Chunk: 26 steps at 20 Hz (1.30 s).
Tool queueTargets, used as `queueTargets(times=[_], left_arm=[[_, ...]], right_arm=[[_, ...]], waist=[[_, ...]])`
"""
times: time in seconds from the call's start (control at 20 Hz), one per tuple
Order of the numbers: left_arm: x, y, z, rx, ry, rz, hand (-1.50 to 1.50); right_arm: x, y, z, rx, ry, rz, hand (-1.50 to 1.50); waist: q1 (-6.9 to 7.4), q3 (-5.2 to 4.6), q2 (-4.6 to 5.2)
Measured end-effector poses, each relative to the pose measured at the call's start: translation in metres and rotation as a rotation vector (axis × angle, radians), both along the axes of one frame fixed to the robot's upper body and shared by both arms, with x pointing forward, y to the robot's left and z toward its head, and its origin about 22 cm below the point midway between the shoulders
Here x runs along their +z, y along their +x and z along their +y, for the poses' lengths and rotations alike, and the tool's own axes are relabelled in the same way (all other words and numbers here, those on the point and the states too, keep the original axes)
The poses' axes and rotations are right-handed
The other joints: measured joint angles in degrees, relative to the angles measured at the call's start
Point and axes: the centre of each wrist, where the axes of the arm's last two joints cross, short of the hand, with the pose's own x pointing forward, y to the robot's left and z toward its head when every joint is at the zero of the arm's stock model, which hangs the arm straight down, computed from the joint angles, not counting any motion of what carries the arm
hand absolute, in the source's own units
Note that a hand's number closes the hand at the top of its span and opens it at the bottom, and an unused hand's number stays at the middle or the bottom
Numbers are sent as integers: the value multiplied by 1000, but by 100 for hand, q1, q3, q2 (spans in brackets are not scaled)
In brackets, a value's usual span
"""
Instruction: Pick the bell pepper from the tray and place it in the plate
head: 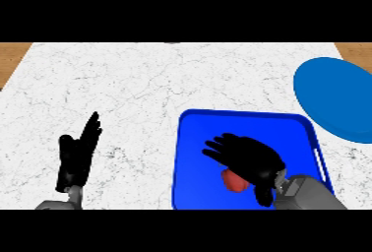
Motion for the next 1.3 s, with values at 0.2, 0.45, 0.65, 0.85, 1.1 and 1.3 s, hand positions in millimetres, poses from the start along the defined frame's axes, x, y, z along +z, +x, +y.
queueTargets(times=[0.2, 0.45, 0.65, 0.85, 1.1, 1.3], left_arm=[[0, -4, -3, -8, 1, -1, 0], [-2, 5, 0, -2, 4, 2, 0], [-1, 5, 7, 0, 9, 2, 0], [2, 6, 0, 0, -1, 10, 0], [-1, 5, 3, -1, 4, 2, 0], [1, 2, 9, -4, 5, 2, 0]], right_arm=[[-8, 0, -4, -4, -5, 13, -150], [-27, 6, 2, -3, -10, 16, -150], [-37, 8, -1, -7, -28, 21, 150], [-38, 5, -2, 47, -29, -21, 150], [-46, 9, -4, 85, 6, -75, 150], [-40, 9, -3, 67, 46, -161, 150]], waist=[[-3, 0, 0], [-4, 0, 2], [-4, 0, 0], [-6, 1, 0], [-1, -2, -9], [-8, -1, -6]])
